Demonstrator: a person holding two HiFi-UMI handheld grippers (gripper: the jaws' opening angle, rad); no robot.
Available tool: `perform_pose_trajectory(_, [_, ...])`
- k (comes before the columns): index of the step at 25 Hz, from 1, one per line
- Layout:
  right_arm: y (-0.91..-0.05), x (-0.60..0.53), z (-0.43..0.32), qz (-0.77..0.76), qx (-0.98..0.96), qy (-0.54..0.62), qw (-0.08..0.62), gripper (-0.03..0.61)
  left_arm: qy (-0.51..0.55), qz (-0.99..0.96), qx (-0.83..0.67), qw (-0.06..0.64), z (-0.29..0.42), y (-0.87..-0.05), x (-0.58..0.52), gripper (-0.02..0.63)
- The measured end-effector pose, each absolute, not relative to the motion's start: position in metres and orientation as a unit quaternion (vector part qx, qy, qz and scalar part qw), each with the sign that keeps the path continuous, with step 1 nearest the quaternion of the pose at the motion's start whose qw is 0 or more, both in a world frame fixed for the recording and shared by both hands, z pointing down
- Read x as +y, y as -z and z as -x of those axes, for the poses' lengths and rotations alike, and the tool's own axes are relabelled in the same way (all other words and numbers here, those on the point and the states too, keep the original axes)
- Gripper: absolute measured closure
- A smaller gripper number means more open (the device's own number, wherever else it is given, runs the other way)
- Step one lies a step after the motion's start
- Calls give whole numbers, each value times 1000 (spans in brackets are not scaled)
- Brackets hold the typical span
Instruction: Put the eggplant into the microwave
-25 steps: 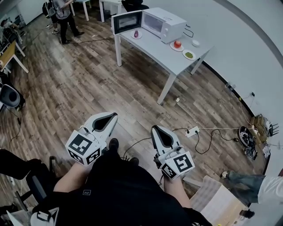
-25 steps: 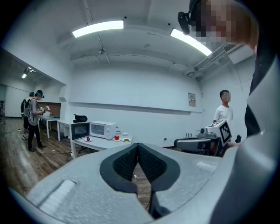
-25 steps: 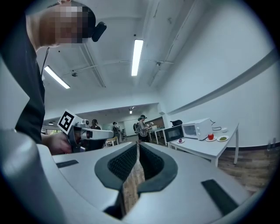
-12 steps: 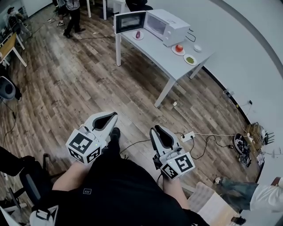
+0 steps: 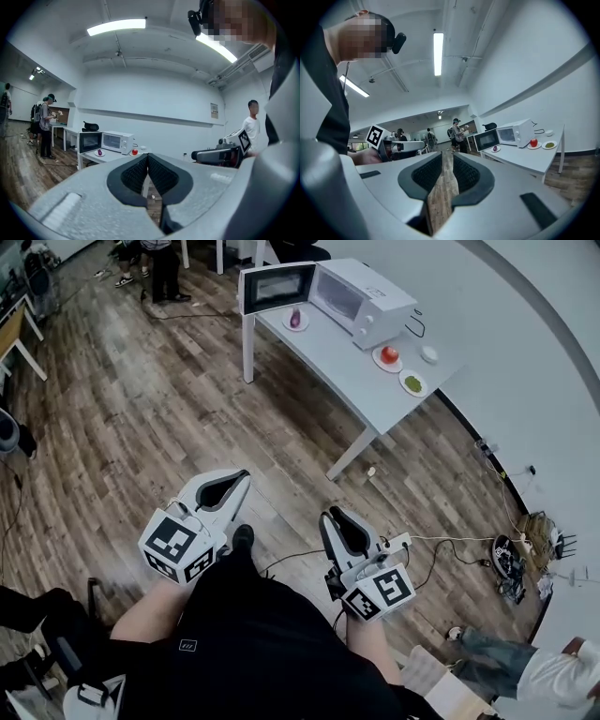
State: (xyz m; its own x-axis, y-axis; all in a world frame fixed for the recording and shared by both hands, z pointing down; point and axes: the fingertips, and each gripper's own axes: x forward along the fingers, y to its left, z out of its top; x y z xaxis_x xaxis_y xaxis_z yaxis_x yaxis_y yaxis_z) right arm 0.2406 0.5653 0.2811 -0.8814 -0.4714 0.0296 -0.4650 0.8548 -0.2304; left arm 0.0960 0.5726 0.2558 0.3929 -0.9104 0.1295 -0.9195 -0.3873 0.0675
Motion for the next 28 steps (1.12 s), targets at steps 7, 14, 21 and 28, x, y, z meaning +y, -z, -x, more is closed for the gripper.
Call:
perform_pose_trajectory(7, [-281, 468, -152, 256, 959, 121, 21, 500, -36, -843, -532, 67, -18, -254, 477, 604])
perform_pose_trajectory(14, [-282, 413, -83, 248, 958, 141, 14, 502, -37, -859, -505, 68, 25, -249, 414, 604])
perform_pose_trajectory(21, [-300, 360, -53, 240, 957, 162, 1, 506, -32, -857, -509, 69, 56, -257, 360, 604])
perform_pose_trajectory(28, [-315, 283, -36, 214, 961, 176, 0, 511, -34, -843, -533, 74, 72, -268, 287, 604])
